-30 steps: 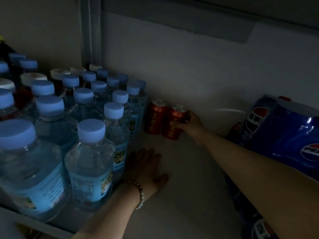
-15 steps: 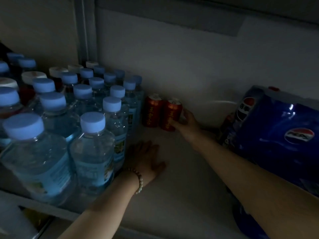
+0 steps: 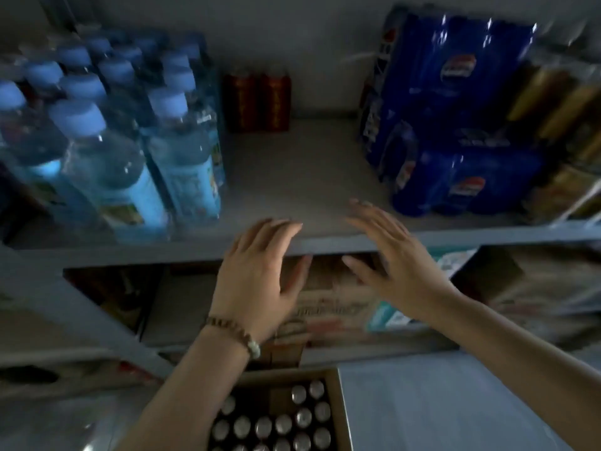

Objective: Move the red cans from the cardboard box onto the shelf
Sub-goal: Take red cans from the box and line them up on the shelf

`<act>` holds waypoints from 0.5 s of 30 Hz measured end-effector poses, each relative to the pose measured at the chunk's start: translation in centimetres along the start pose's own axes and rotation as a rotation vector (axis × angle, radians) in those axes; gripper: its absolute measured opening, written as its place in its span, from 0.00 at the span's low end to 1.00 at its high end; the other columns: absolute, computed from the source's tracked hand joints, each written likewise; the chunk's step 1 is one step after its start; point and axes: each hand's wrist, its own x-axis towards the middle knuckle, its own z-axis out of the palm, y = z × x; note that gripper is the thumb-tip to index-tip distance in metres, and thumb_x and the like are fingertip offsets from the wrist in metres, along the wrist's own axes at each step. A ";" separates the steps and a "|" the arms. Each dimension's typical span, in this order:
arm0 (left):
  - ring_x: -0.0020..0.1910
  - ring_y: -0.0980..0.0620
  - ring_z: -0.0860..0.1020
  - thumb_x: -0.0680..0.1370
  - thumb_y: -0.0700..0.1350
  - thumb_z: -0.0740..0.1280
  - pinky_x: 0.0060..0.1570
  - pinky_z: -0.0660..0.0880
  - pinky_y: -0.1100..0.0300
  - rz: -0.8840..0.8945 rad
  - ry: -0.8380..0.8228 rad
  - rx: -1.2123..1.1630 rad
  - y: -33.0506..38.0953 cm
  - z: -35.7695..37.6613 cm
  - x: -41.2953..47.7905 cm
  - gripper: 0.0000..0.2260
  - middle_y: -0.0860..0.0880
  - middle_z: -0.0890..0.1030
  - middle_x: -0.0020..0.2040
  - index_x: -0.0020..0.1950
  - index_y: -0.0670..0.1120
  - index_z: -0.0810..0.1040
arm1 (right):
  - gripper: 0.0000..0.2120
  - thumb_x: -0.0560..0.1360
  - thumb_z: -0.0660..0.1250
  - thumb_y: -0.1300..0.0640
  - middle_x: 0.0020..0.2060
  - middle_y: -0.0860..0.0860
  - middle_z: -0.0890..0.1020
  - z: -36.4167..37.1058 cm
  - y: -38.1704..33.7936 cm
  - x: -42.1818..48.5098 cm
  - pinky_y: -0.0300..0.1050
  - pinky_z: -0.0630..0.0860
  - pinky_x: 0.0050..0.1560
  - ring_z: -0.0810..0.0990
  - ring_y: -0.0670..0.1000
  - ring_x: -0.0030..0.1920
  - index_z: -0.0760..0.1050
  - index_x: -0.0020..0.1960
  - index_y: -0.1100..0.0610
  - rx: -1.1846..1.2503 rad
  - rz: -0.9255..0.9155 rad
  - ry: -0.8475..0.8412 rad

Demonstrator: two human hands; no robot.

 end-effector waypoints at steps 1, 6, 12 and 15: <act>0.62 0.50 0.73 0.76 0.54 0.58 0.60 0.70 0.55 0.005 0.000 -0.029 0.0 1.3 -2.0 0.20 0.49 0.76 0.61 0.64 0.47 0.72 | 0.27 0.75 0.59 0.42 0.75 0.41 0.58 1.4 0.0 -2.1 0.42 0.53 0.73 0.52 0.39 0.73 0.61 0.73 0.45 0.008 0.018 -0.022; 0.62 0.49 0.72 0.76 0.57 0.55 0.59 0.72 0.51 -0.158 -0.282 -0.066 -1.9 10.3 -10.5 0.22 0.50 0.74 0.64 0.67 0.49 0.69 | 0.28 0.77 0.63 0.47 0.75 0.44 0.59 10.8 2.3 -9.7 0.45 0.56 0.75 0.55 0.45 0.75 0.58 0.75 0.47 0.049 0.132 -0.217; 0.70 0.49 0.62 0.79 0.55 0.55 0.67 0.63 0.53 -0.326 -0.678 0.060 -7.7 22.1 -18.5 0.24 0.52 0.62 0.72 0.73 0.51 0.58 | 0.28 0.78 0.61 0.50 0.76 0.46 0.55 25.2 8.2 -15.3 0.43 0.58 0.71 0.57 0.49 0.75 0.56 0.75 0.49 0.080 0.334 -0.547; 0.68 0.51 0.66 0.79 0.56 0.56 0.63 0.68 0.54 -0.458 -0.745 0.025 -10.7 28.7 -22.2 0.23 0.52 0.66 0.71 0.72 0.51 0.60 | 0.27 0.78 0.62 0.50 0.75 0.48 0.59 33.2 11.7 -17.2 0.48 0.67 0.68 0.64 0.51 0.71 0.58 0.74 0.49 0.186 0.453 -0.621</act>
